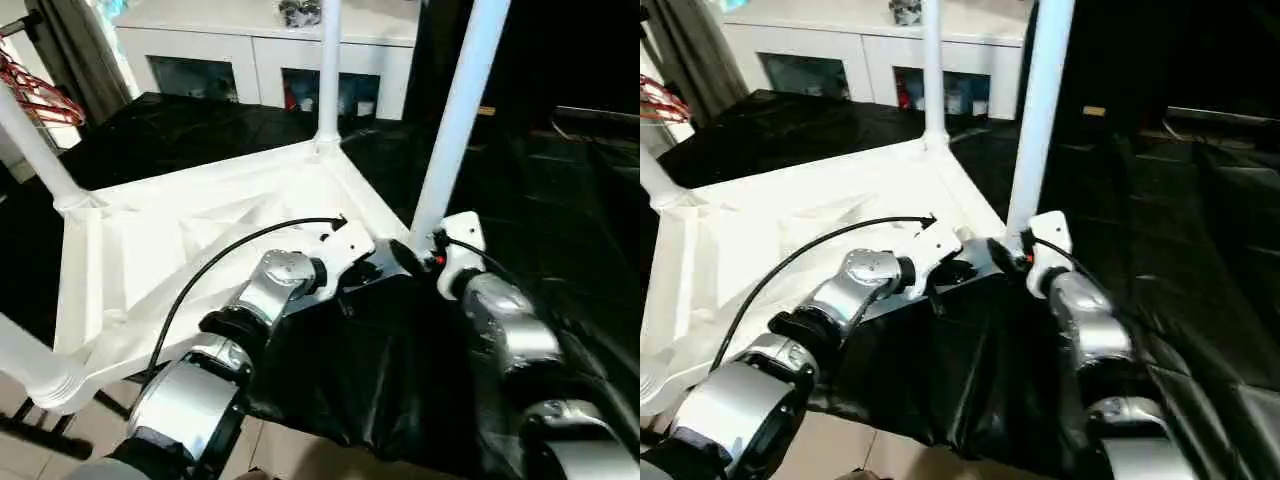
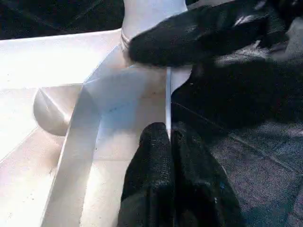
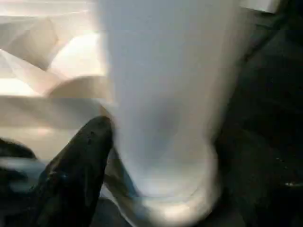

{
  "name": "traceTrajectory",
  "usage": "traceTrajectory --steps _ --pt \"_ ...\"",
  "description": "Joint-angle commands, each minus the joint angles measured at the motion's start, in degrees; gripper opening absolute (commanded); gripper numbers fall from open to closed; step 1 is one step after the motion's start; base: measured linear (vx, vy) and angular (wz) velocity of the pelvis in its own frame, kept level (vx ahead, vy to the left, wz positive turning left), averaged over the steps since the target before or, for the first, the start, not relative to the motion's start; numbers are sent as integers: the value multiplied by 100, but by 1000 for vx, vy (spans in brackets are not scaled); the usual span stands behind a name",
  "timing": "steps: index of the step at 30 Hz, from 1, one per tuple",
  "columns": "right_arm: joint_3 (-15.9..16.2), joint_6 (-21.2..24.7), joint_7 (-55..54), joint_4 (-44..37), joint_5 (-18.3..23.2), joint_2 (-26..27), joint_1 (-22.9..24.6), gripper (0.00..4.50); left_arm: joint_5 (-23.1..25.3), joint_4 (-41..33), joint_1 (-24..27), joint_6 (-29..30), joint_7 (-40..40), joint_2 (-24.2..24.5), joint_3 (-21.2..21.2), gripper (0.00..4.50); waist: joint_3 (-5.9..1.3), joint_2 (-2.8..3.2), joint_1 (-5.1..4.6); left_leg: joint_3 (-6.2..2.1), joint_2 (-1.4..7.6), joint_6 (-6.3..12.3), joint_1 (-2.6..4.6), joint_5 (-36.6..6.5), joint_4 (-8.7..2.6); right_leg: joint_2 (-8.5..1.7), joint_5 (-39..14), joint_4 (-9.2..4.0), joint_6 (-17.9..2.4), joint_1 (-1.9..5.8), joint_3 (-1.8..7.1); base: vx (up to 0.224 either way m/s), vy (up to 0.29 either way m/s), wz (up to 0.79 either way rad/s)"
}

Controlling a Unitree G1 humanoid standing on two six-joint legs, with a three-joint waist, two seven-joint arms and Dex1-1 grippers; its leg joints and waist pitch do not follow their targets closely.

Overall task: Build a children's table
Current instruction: Rotate leg to tighten

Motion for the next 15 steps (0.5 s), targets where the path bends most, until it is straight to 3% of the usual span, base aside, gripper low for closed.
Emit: traceTrajectory --steps 1,4,7,9,15 --pt "-184 78 332 -109 123 -302 237 366 -31 -68 -6 -138 -59 -32 -16 0 -358 -97 -17 -200 405 578 67 -826 -359 -613 -865 -425 -1253 260 319 0 0 0" --pt "-229 84 671 -314 246 -516 392 366 -27 -72 9 -171 -114 -13 -35 0 -363 -108 38 -196 413 727 64 -731 -334 -609 -702 -414 -1265 265 303 0 0 0" --pt "-256 151 1191 -694 434 -779 653 366 -21 -83 33 -216 -206 17 -70 0 -366 -93 68 -195 401 754 55 -746 -322 -606 -786 -419 -1251 266 293 0 0 0" --pt "-245 285 1517 -993 603 -934 832 366 -21 -90 44 -225 -230 30 -80 0 -361 -118 92 -194 393 826 46 -716 -314 -592 -807 -437 -1178 283 284 0 0 0" --pt "-250 351 1892 -1515 882 -1122 1144 366 -38 -120 73 -286 -362 68 -117 0 -350 -120 54 -207 377 813 26 -795 -320 -581 -1366 -491 -999 253 258 0 0 0"
